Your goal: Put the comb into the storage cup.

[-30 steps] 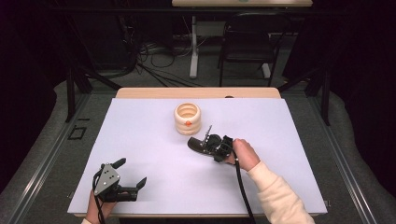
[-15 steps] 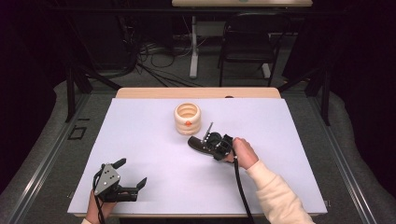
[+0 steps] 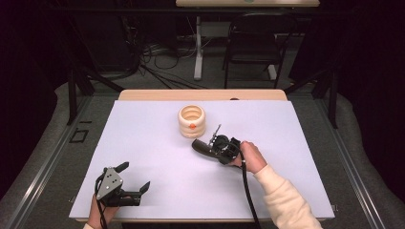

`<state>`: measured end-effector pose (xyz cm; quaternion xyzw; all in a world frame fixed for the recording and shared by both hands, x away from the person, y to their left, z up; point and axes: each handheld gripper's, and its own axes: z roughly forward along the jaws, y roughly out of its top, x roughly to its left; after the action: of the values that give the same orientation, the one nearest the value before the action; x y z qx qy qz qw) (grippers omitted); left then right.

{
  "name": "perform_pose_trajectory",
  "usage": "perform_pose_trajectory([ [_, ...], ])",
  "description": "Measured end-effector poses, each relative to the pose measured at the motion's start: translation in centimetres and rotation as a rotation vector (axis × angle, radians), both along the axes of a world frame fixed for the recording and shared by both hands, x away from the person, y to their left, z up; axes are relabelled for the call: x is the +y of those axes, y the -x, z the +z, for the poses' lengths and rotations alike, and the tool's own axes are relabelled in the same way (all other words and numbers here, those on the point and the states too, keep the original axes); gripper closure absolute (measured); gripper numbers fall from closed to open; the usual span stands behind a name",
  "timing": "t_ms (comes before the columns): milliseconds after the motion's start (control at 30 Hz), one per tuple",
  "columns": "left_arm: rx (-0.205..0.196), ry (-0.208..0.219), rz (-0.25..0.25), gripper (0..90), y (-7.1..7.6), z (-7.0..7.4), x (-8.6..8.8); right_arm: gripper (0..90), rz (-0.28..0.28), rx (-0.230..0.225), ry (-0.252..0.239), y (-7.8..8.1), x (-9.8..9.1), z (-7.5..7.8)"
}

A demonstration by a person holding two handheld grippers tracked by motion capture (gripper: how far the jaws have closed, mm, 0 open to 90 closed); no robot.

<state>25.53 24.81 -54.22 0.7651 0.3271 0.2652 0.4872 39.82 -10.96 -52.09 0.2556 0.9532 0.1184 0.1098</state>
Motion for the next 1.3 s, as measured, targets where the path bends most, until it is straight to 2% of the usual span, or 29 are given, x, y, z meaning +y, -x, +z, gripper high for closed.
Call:
perform_pose_trajectory([
  [400,-0.001,0.002,-0.002,0.3,0.0,0.0,0.0,71.8,0.005,-0.008,-0.046,0.6,-1.0,0.7],
  [433,0.000,0.002,-0.003,0.3,0.0,0.0,0.0,71.9,0.001,-0.001,-0.060,0.7,-1.1,0.7],
  [533,-0.003,0.001,-0.003,0.3,0.0,0.0,0.0,71.9,0.012,0.005,-0.061,0.8,-1.2,0.9],
  [567,0.001,0.003,-0.002,0.3,0.0,0.0,0.0,72.0,0.012,-0.004,-0.075,0.8,-1.3,0.8],
  [667,0.001,0.004,-0.002,0.3,0.0,0.0,0.0,72.1,0.004,-0.004,-0.070,0.9,-1.3,0.8],
  [767,0.001,0.005,-0.001,0.3,0.0,0.0,0.0,72.2,0.004,-0.011,-0.084,1.0,-1.5,0.9],
  [900,0.002,0.004,0.000,0.3,0.0,0.0,0.0,72.2,0.004,-0.020,-0.116,1.1,-1.7,1.3],
  [967,0.000,0.002,-0.001,0.3,0.0,0.0,0.0,72.2,0.003,-0.020,-0.149,1.2,-2.0,1.4],
  [1067,0.000,0.003,0.000,0.3,0.0,0.0,0.0,72.2,0.003,-0.022,-0.163,1.2,-2.3,1.6],
  [1200,0.000,0.004,0.000,0.3,0.0,0.0,0.0,72.2,0.011,-0.026,-0.221,1.5,-2.8,2.0],
  [1300,-0.001,0.004,0.000,0.3,0.0,0.0,0.0,72.2,0.012,-0.034,-0.242,1.6,-3.0,2.0],
])
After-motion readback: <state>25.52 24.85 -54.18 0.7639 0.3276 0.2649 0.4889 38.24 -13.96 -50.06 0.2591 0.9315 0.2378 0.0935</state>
